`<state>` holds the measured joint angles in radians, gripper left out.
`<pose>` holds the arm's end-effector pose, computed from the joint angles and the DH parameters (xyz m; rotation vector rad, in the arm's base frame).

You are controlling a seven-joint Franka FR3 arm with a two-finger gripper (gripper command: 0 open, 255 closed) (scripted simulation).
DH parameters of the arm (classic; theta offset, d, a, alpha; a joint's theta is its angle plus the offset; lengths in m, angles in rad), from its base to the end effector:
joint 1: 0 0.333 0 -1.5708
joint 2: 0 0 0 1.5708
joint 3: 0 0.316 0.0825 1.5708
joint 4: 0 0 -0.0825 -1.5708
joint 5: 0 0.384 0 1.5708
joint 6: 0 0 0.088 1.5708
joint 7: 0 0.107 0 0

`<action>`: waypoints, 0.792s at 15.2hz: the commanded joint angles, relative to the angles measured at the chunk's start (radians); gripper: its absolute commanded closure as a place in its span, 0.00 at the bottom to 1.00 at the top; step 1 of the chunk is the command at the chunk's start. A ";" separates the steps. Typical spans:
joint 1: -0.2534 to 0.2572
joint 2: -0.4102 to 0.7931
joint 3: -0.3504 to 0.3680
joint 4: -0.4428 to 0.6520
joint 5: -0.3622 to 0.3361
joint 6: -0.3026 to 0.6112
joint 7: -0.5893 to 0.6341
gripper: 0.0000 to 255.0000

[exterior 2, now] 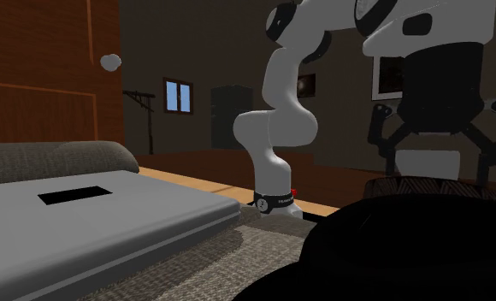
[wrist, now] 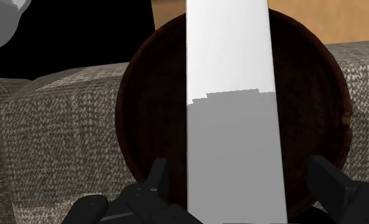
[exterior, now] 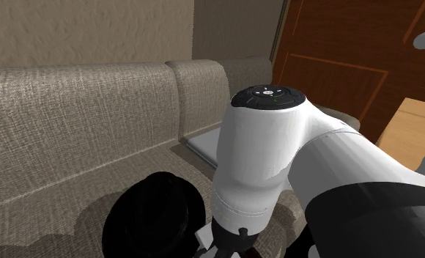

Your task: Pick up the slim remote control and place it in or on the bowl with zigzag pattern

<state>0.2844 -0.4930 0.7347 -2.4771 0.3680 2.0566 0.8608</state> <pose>0.2016 0.3697 0.4168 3.1296 -0.1349 -0.0109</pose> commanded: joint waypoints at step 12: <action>0.004 -0.046 -0.048 0.092 -0.015 -0.138 -0.003 0.00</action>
<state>0.2884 -0.5388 0.6863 -2.3852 0.3534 1.9189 0.8581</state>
